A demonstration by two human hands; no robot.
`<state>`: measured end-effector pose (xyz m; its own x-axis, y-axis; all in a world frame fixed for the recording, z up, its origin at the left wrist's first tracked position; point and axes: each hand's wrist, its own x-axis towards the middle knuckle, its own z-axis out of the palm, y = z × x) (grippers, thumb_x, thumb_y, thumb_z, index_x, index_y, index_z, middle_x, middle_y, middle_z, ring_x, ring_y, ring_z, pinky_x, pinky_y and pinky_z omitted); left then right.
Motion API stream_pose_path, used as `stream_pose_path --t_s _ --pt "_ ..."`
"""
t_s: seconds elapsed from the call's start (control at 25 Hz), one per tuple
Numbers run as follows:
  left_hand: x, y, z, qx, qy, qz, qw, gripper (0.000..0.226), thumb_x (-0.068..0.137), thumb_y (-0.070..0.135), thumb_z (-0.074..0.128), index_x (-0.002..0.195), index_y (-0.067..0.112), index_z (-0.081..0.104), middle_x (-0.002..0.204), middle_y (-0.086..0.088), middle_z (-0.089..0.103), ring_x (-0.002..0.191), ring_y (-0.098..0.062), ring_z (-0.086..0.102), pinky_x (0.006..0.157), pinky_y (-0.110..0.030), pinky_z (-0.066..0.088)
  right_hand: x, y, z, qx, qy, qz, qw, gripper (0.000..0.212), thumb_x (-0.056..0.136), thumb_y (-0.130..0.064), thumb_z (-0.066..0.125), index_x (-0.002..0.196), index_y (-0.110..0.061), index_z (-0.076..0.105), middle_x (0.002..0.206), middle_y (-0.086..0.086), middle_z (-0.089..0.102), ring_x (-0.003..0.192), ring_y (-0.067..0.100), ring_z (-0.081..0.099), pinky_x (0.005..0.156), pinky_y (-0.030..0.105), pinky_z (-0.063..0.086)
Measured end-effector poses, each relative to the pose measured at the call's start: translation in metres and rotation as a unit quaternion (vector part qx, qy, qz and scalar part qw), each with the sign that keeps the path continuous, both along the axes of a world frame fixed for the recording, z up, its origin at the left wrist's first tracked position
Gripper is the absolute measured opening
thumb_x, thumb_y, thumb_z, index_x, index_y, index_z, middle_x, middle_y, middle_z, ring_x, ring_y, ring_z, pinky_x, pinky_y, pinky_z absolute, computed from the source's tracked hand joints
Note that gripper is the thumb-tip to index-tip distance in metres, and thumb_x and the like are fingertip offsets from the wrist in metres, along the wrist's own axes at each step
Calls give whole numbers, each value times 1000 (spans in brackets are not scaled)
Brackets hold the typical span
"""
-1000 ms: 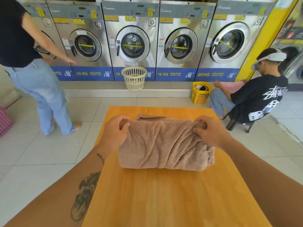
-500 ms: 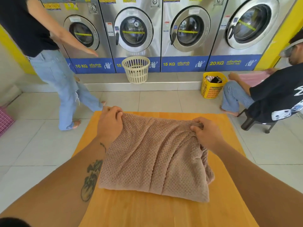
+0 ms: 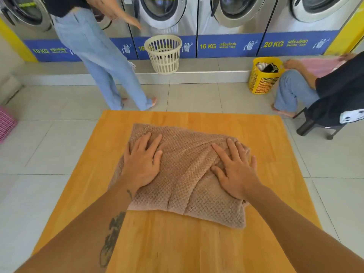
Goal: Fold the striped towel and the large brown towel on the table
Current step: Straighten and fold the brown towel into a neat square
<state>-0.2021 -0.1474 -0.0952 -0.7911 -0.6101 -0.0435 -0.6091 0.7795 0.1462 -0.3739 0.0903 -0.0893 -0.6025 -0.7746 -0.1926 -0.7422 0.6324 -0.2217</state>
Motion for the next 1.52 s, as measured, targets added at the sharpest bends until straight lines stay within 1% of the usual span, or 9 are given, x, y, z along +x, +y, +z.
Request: stream_pose_path --t_s 0.12,0.2,0.36,0.56,0.8,1.0,1.08,1.24,1.52 --pt "-4 -8 1 14 -39 -6 999 57 102 53 12 157 38 16 166 -1 13 152 -23 11 122 -55 7 -10 7 2 -20 -31 -11 999 74 87 -72 13 154 -47 -5 167 2 -8 152 30 -2 119 60 16" --pt "-2 8 11 12 -1 11 1000 52 104 46 23 154 33 28 164 -3 19 150 -25 17 121 -57 6 7 17 9 -82 -20 -76 993 73 93 -61 37 156 -37 9 162 9 10 146 34 15 115 56 26" --pt "20 70 31 -15 132 -73 988 44 95 38 37 135 26 52 142 2 43 135 -21 41 117 -59 18 49 50 28 -192 -111 -250 943 45 90 -39 62 128 -23 46 116 3 52 104 24 53 78 34 46" --pt "54 105 13 66 28 -46 996 65 95 57 4 157 39 11 164 4 8 151 -17 6 121 -54 -5 73 57 40 -151 -136 -226 953 8 91 -16 59 86 -20 52 72 -4 58 61 12 52 47 28 34" --pt "71 85 22 93 -78 -80 989 57 103 52 14 156 41 -4 166 9 -11 152 -12 -11 121 -52 -12 69 92 56 -149 -125 -332 923 9 91 -10 49 91 -15 58 79 7 64 68 25 60 54 35 45" --pt "59 109 43 131 -27 -85 987 58 102 48 29 155 44 6 166 5 -5 152 -19 -9 118 -61 -10 124 75 38 -191 -155 -295 923 48 92 -44 56 133 -22 44 121 5 48 105 24 51 84 41 48" --pt "55 122 45 152 -23 -112 982 57 101 49 32 152 51 8 164 9 -7 151 -20 -11 117 -63 -11 124 68 34 -206 -133 -299 922 45 87 -51 58 120 -22 51 111 3 50 102 24 50 82 42 49" --pt "50 119 37 174 -60 -89 979 56 102 50 28 152 52 3 164 10 -13 151 -22 -15 115 -67 -10 88 82 41 -251 -132 -414 865 19 88 -23 61 72 -13 58 71 6 62 69 26 57 59 36 46" --pt "37 101 34 170 -108 -62 978 59 102 40 33 153 47 5 164 4 -8 151 -25 -10 115 -69 -6 68 79 37 -112 -137 -387 905 23 89 -18 51 105 -10 65 107 12 63 90 30 60 70 36 50"
